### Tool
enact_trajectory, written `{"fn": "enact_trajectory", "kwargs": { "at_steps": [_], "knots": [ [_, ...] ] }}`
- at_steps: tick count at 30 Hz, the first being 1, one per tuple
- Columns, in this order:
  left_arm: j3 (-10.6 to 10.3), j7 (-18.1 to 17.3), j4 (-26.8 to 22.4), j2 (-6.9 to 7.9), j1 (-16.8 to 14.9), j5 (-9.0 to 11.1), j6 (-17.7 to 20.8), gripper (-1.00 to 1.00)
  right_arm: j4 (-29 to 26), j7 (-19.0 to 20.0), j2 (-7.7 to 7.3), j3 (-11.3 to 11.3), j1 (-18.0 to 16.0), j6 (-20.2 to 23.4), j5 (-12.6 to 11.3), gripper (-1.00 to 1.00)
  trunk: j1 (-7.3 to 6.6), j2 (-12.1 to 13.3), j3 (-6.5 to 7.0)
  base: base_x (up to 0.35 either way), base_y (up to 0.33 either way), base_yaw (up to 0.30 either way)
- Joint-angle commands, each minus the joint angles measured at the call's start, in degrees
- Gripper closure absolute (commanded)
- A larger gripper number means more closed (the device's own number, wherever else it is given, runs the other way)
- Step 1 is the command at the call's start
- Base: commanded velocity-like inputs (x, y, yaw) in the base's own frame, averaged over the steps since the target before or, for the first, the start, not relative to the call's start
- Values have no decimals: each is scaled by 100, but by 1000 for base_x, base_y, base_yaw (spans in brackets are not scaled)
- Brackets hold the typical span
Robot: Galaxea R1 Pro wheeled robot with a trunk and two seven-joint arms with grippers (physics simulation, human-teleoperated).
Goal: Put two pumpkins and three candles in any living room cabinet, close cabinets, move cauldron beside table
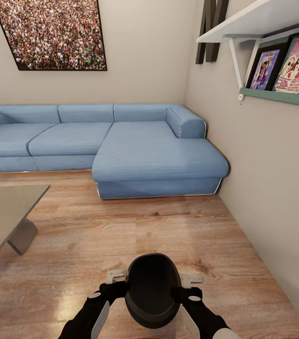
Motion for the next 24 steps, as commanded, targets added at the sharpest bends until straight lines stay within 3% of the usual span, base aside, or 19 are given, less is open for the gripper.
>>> {"fn": "enact_trajectory", "kwargs": {
  "at_steps": [1,11,18,24],
  "knots": [
    [28,-12,-12,-6,0,-1,36,-100,-9,-45,0,37,0,37,-22,-100,-1,-2,-5,0,0,0],
    [26,-12,-12,-4,0,-1,36,-100,-10,-45,0,37,0,37,-22,-100,-1,-2,-5,0,0,0],
    [22,-12,-12,-7,0,-1,36,-100,-10,-45,0,37,-1,37,-22,-100,17,-11,-160,0,0,0],
    [22,-12,-12,-7,0,-1,36,-100,-10,-45,0,37,-2,37,-22,-100,17,-11,-160,0,0,0]
  ]
}}
